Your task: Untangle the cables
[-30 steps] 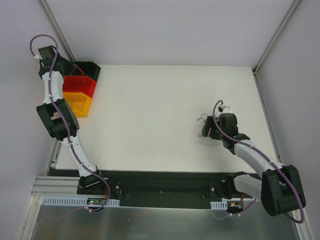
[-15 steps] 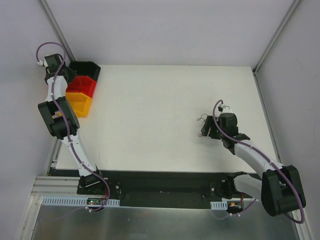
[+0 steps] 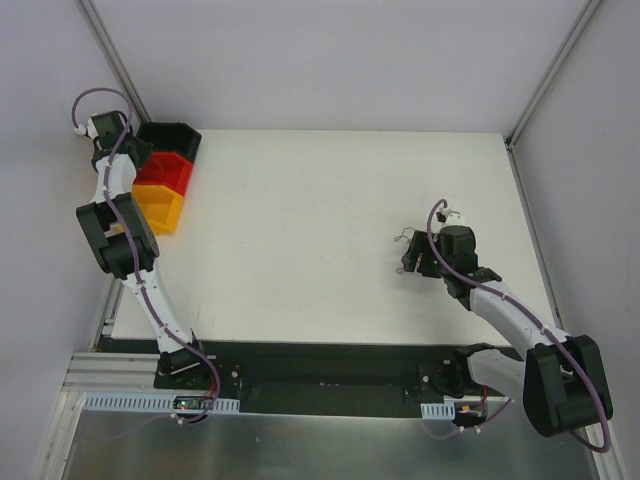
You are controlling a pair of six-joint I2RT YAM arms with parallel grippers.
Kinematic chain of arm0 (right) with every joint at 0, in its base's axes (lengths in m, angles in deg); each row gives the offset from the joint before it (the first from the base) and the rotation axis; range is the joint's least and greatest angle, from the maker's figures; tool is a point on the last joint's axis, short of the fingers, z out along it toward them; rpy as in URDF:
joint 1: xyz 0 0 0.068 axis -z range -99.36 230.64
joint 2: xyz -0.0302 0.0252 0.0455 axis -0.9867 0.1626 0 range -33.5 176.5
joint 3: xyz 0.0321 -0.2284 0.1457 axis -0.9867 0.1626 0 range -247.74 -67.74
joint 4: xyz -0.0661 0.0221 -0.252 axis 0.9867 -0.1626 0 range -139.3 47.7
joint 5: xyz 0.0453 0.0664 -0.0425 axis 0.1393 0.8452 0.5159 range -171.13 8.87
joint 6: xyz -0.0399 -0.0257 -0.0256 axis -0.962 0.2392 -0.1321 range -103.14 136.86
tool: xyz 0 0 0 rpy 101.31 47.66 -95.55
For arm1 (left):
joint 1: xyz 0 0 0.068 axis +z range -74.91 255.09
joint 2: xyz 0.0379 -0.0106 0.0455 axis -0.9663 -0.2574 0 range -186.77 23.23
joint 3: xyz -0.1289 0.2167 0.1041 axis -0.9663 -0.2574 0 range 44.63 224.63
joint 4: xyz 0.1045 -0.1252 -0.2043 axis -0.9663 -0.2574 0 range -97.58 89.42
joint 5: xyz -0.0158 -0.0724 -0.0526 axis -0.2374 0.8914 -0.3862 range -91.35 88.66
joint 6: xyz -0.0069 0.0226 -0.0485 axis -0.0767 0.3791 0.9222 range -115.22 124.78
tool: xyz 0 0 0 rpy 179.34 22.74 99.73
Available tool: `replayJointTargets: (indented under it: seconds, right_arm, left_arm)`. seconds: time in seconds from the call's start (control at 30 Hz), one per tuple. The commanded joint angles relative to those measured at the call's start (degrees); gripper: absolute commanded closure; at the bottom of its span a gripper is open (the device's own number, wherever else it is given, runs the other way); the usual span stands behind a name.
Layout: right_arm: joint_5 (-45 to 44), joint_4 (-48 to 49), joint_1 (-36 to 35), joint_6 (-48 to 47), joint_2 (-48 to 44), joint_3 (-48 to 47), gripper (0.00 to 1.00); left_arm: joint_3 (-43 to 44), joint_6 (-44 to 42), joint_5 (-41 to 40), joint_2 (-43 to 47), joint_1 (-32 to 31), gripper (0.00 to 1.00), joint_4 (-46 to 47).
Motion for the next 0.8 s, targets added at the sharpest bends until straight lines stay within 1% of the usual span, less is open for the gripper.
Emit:
replayJointTargets:
  seconds: [0.0,0.1,0.2,0.3,0.4,0.53,0.6,0.7,0.77]
  right_arm:
    - [0.48,1.12,-0.16,-0.13,-0.47,-0.9,0.25]
    - [0.65,0.94,-0.25,-0.05,-0.56,-0.99,0.25]
    - [1.09,1.03,-0.25,-0.05,-0.73,-0.99,0.25]
    - [1.62,0.94,-0.16,-0.05,-0.38,-1.17,0.25]
    - [1.44,0.76,-0.25,0.04,-0.47,-1.25,0.25]
    - [1.18,0.76,-0.16,-0.05,-0.47,-1.17,0.25]
    - [1.09,0.68,-0.16,-0.13,-0.47,-1.17,0.25]
    - [1.0,0.68,-0.16,-0.05,-0.47,-1.17,0.25]
    - [1.18,0.76,-0.25,-0.05,-0.38,-1.17,0.25]
  left_arm:
    - [-5.62,7.09,-0.87,2.39,-0.24,1.0,3.11]
    - [-9.23,12.19,-1.14,3.8,-0.24,1.0,4.18]
    - [-9.5,15.54,1.58,2.84,-0.24,1.0,4.09]
    - [-9.94,17.74,0.36,2.49,-0.15,1.0,3.57]
    - [-8.01,16.17,-0.61,1.35,-0.15,1.0,3.48]
    - [-2.74,12.74,1.41,-1.64,-0.15,1.0,2.95]
    - [0.15,8.63,2.98,-3.31,-0.15,1.0,3.03]
    - [4.2,0.1,8.34,-5.77,-0.42,1.0,2.77]
    - [3.17,-2.73,9.06,-5.52,-0.24,1.0,2.51]
